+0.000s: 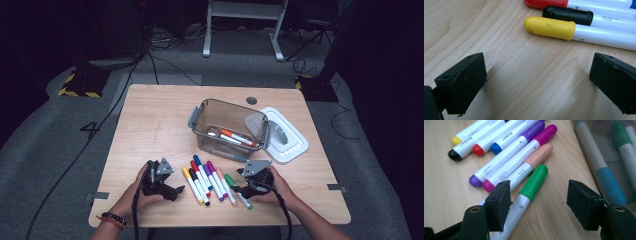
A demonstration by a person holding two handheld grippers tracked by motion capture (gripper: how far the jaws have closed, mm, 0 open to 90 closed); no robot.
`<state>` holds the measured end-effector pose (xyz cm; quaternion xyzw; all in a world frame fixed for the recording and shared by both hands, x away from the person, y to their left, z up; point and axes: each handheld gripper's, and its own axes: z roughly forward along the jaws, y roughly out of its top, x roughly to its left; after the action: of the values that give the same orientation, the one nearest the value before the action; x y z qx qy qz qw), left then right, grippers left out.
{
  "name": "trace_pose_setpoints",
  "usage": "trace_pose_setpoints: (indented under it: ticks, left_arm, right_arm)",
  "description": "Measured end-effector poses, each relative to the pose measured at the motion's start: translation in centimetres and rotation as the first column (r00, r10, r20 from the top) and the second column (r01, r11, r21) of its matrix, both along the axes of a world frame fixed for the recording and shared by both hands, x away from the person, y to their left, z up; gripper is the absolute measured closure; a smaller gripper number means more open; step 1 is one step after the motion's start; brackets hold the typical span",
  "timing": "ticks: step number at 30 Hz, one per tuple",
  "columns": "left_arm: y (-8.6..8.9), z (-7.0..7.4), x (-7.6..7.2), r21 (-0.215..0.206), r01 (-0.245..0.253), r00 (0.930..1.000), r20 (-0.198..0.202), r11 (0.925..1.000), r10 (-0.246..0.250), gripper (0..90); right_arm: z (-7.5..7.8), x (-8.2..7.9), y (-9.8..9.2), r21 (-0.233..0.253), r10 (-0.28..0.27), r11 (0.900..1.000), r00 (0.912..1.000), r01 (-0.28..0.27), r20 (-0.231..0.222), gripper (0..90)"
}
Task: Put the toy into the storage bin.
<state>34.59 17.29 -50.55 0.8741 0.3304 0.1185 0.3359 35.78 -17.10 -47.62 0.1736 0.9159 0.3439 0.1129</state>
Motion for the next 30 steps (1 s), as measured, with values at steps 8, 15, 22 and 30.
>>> trace_pose_setpoints:
  ticks: [8, 15, 22, 30]
  left_arm:
    - [0.0, 0.0, 0.0, 0.0, 0.0, 1.0, 0.0, 1.0, 0.0, 1.3]
    - [0.0, 0.0, 0.0, 0.0, -0.003, 1.0, -0.001, 1.0, 0.003, 1.3]
    - [0.0, 0.0, 0.0, 0.0, -0.003, 1.0, 0.0, 1.0, 0.003, 1.3]
    - [0.0, 0.0, 0.0, 0.0, -0.002, 1.0, 0.0, 1.0, 0.002, 1.3]
  right_arm:
    - [-1.0, 1.2, 0.1, -0.024, -0.045, 0.999, 0.9986, 0.044, -0.028, 40.6]
    - [-1.1, 2.0, -1.8, -0.002, -0.089, 0.996, 0.9926, 0.089, -0.082, 72.7]
    - [-1.0, 1.7, -3.0, -0.001, -0.06, 0.998, 0.9941, 0.06, -0.091, 74.5]
    - [0.9, 0.8, -5.2, 0.097, -0.048, 0.994, 0.9955, 0.056, -0.082, 74.5]
